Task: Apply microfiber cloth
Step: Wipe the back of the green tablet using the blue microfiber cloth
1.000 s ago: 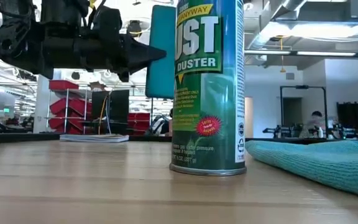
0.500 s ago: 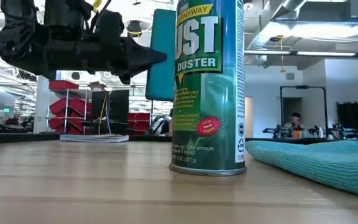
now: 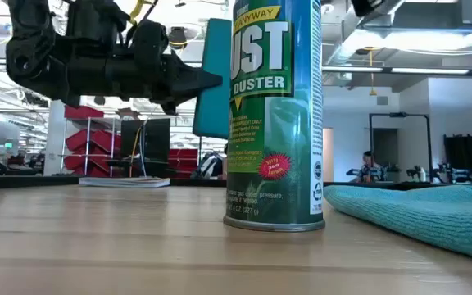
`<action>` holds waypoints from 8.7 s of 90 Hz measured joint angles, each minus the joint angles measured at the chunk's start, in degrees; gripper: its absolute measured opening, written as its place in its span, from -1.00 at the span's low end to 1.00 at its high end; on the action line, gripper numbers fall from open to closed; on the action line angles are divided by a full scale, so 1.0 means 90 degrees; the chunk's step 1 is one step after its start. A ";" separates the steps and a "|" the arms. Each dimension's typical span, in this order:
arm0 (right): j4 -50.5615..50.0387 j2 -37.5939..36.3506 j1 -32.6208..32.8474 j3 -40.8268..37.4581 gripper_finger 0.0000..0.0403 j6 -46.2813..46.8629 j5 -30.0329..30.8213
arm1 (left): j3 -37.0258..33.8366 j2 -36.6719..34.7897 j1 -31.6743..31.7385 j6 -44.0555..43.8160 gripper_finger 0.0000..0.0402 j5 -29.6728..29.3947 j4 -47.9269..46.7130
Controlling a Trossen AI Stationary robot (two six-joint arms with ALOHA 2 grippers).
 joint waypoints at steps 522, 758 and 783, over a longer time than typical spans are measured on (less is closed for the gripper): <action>-0.1916 0.1446 0.0323 0.0730 -1.00 0.1353 0.4328 | 0.0772 0.0000 0.0554 -0.0373 -0.99 -0.0559 0.0111; -0.1670 0.1277 -0.0905 0.1493 -1.00 -0.0463 0.4620 | 0.1487 -0.0007 -0.0296 -0.0219 -0.99 -0.0515 -0.0052; -0.1699 0.0987 -0.0923 0.1846 -1.00 -0.1014 0.4756 | 0.1482 -0.0005 -0.0308 -0.0290 -0.99 -0.0516 -0.0215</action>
